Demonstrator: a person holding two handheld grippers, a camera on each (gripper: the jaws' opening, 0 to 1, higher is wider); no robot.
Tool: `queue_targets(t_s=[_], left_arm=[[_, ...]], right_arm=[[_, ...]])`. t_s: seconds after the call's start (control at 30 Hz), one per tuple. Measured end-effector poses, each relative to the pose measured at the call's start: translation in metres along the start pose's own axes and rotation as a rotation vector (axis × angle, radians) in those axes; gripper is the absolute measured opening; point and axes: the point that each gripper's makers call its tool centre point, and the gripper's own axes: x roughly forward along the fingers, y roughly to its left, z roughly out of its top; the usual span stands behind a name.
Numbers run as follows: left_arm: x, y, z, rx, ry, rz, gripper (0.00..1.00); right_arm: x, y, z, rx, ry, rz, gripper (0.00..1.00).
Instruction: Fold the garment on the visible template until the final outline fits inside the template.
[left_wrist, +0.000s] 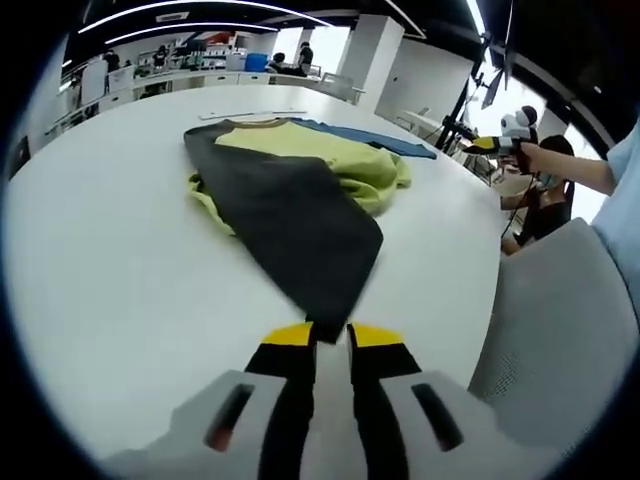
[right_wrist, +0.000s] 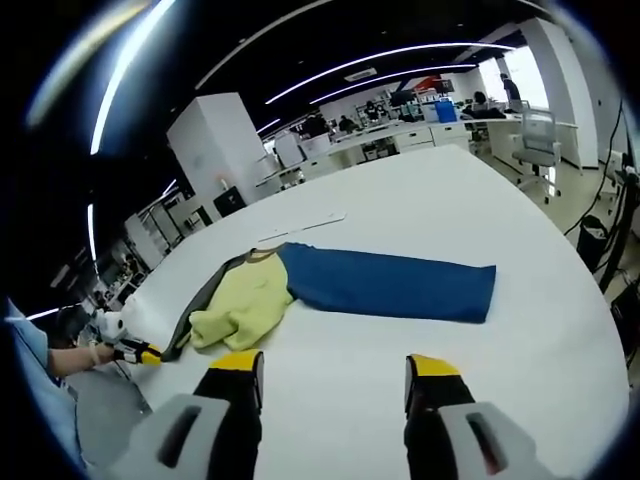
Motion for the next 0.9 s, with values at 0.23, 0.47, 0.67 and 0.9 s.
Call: queue_targets(t_s=[0.23,0.47,0.67,0.9], left_arm=[[0.003,-0.002,0.003,-0.012,-0.006,-0.007,0.00],[-0.007,0.002,0.006,-0.035,-0.011,0.001,0.00],[-0.033,0.014,0.021,-0.074,-0.051,0.019,0.00],[-0.065,0.038,0.041,-0.120,-0.052,0.042,0.00]], right_arm=[[-0.003,0.001,-0.001,0.005,-0.011,0.000,0.55],[-0.009,0.005,-0.002,0.013,-0.028,-0.004,0.55],[-0.012,0.017,-0.003,0.001,-0.037,0.005,0.55],[-0.016,0.040,-0.002,0.009,-0.082,0.018,0.55]])
